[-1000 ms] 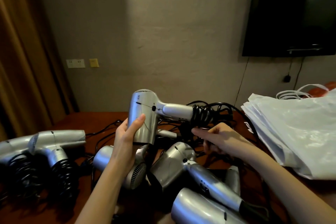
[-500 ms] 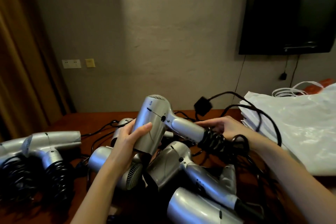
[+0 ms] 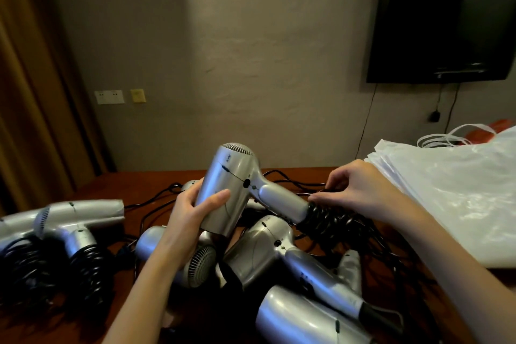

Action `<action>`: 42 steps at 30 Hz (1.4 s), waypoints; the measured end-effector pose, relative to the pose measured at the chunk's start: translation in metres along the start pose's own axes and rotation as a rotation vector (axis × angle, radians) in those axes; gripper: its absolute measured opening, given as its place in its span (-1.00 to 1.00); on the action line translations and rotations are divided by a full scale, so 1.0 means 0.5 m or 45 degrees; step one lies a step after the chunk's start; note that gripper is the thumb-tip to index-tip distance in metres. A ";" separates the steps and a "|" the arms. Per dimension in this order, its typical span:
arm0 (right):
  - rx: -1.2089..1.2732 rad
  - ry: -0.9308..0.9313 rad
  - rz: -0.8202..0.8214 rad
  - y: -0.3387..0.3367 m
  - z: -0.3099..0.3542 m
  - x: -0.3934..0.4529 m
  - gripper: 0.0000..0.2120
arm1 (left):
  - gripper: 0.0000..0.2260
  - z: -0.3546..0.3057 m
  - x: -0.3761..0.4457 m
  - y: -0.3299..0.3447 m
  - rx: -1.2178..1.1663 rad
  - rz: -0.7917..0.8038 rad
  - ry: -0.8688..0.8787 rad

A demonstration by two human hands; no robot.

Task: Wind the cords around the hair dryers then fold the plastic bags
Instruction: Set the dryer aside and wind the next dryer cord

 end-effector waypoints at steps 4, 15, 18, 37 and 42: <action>0.059 0.057 0.031 0.004 0.009 -0.005 -0.68 | -0.50 0.003 -0.001 -0.001 0.114 0.000 0.069; 0.572 -0.055 0.354 -0.027 0.099 -0.045 -0.72 | -0.50 -0.008 -0.005 -0.003 0.161 -0.187 0.267; 0.485 -0.130 0.387 -0.018 0.126 -0.049 -0.59 | -0.46 -0.008 -0.004 -0.011 0.097 -0.263 0.255; 0.782 0.373 0.349 0.081 0.095 -0.045 -0.56 | -0.61 0.001 0.005 -0.034 -0.338 -0.294 0.085; 1.182 0.288 0.556 0.105 0.081 -0.040 -0.70 | -0.67 -0.005 0.004 -0.026 -0.287 -0.202 0.101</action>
Point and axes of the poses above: each hand's wrist, its own x-axis towards the middle knuckle, its own y-axis out of the palm, z = x × y, the point moved 5 cm from there along x, towards the middle knuckle, and after that the axes turned 9 degrees about -x, right-handed, at the moved point
